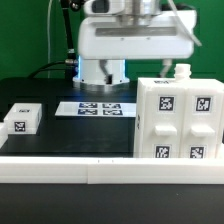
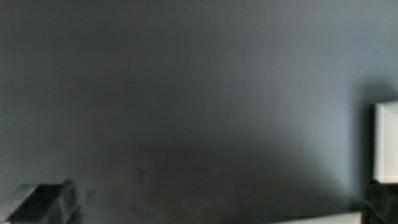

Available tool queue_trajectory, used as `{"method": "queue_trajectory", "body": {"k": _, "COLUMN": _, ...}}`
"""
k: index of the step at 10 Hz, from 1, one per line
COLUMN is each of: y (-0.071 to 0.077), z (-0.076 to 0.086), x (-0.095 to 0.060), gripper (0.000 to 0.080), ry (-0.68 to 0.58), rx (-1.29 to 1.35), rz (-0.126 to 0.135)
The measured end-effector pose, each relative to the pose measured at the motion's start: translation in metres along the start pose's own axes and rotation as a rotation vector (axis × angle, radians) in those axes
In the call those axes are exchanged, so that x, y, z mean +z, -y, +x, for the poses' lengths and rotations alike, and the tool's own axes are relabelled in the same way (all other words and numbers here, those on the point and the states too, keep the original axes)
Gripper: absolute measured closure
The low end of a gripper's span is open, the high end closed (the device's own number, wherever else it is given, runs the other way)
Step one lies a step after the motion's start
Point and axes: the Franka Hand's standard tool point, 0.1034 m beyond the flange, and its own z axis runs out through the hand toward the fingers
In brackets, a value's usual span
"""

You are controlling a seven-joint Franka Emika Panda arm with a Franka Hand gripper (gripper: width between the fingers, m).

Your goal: Assemble cabinet

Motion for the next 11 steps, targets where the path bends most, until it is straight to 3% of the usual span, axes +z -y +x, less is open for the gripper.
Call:
{"method": "queue_trajectory", "body": {"k": 1, "y": -0.017, "z": 0.000, "x": 0.001, "gripper": 0.0002, "ry": -0.002, "rx": 0.002, "rz": -0.005}}
{"method": "queue_trajectory", "body": {"k": 6, "y": -0.054, "z": 0.001, "x": 0.001, "gripper": 0.0002, "ry": -0.004, "rx": -0.031, "rz": -0.019}}
{"method": "queue_trajectory", "body": {"k": 11, "y": -0.149, "z": -0.017, "x": 0.019, "gripper": 0.0002, "ry": 0.014, "rx": -0.163, "rz": -0.054}}
